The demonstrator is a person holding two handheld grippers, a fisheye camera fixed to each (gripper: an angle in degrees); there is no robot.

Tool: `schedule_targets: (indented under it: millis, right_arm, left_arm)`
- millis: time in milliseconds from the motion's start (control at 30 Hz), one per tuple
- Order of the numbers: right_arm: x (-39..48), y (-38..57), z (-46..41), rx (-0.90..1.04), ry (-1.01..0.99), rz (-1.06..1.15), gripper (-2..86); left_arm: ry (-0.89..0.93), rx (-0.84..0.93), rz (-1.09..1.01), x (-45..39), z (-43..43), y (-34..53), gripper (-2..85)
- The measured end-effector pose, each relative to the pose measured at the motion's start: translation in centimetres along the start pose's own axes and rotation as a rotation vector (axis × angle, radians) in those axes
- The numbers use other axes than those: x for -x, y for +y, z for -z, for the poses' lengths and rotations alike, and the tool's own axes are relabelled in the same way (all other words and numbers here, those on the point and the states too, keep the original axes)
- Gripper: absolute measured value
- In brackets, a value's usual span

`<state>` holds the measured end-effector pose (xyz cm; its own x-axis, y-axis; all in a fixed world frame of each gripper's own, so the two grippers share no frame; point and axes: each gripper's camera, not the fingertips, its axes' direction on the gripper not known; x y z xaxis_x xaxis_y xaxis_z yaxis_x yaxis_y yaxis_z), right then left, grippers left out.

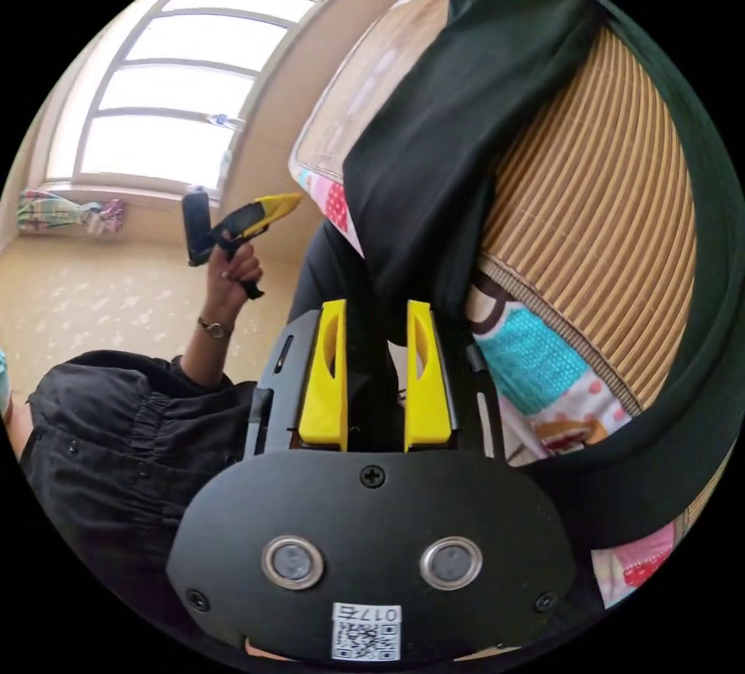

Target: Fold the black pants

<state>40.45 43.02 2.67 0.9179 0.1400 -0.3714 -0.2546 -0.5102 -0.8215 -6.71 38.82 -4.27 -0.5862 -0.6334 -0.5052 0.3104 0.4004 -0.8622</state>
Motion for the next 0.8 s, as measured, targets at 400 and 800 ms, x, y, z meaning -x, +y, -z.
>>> schedule_targets:
  millis: [400,800]
  right_arm:
    - [-0.6,0.2,-0.9,-0.165,-0.68,0.081,3.6]
    - [-3.1,7.8,2.0,0.095,0.123,-0.058,2.7]
  left_arm:
    - [0.067,-0.101,0.09,1.6,5.2,-1.3,10.0]
    - [0.172,0.08,0.055,2.1,0.4,-2.1,12.6]
